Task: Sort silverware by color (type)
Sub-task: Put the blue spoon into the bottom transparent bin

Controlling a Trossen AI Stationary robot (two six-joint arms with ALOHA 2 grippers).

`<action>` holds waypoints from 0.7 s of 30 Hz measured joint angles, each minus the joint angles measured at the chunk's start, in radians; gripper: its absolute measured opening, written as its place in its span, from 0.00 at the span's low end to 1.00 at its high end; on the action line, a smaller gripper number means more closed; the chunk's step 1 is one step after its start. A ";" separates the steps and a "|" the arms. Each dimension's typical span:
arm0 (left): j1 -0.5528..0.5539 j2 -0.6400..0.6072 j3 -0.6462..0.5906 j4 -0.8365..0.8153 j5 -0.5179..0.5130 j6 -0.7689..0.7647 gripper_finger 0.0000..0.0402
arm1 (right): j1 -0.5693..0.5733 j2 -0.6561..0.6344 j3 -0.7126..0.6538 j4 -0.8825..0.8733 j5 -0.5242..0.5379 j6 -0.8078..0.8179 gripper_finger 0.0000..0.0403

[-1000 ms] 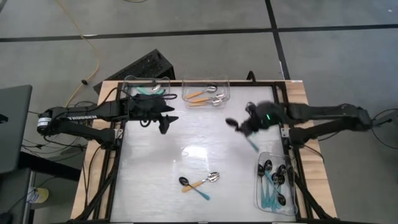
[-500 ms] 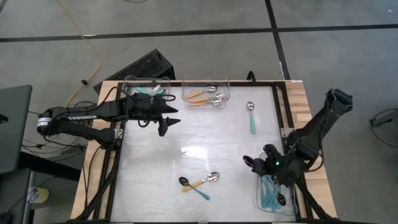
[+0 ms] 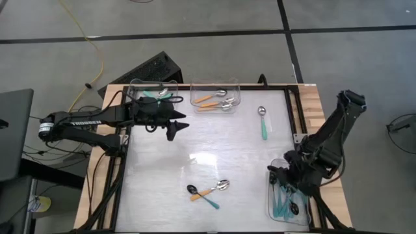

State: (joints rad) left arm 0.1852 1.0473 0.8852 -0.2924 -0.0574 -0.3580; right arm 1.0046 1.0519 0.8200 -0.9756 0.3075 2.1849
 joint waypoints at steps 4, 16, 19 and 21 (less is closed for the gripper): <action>0.000 0.000 0.000 0.000 -0.024 -0.032 0.57 | 0.030 0.000 0.000 -0.022 -0.013 0.001 0.10; 0.000 0.000 0.000 0.019 -0.063 -0.083 0.57 | -0.084 0.015 -0.025 -0.015 -0.110 -0.020 0.14; 0.000 0.000 0.000 0.022 -0.063 -0.084 0.57 | -0.092 0.014 -0.025 -0.026 -0.168 -0.038 0.17; 0.000 0.000 0.000 0.022 -0.063 -0.084 0.57 | -0.091 0.014 -0.025 -0.026 -0.193 -0.044 0.19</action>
State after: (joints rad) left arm 0.1852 1.0473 0.8852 -0.2706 -0.1200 -0.4419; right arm 0.9138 1.0664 0.7952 -1.0016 0.1149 2.1414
